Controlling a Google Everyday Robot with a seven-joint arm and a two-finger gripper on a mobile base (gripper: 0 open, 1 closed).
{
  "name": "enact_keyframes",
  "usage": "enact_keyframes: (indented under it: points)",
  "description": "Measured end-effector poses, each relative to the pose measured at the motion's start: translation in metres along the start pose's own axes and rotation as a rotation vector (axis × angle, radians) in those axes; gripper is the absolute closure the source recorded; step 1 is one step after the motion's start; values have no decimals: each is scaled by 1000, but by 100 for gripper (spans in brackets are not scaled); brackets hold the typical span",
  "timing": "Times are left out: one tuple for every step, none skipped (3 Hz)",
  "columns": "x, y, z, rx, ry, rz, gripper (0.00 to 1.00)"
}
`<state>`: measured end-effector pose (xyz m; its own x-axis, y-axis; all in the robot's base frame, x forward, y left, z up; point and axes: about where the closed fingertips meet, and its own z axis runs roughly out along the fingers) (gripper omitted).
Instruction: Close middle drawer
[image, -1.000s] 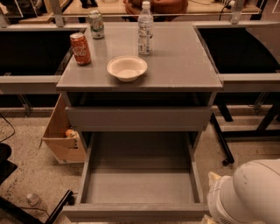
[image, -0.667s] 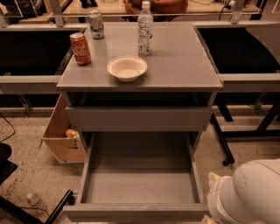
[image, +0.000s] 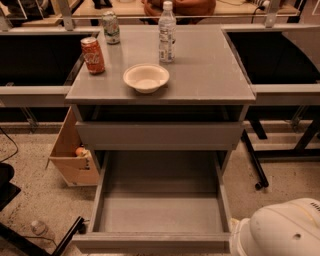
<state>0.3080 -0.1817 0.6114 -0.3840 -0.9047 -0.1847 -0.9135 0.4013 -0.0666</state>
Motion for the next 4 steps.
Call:
enact_keyframes:
  points:
    - [18,-2,40,41,38,-78,38]
    - [32,0,72,60,77,-136,61]
    - [44,-4,103,54,111,-148,85]
    - [54,-21,143,33,142,-139,100]
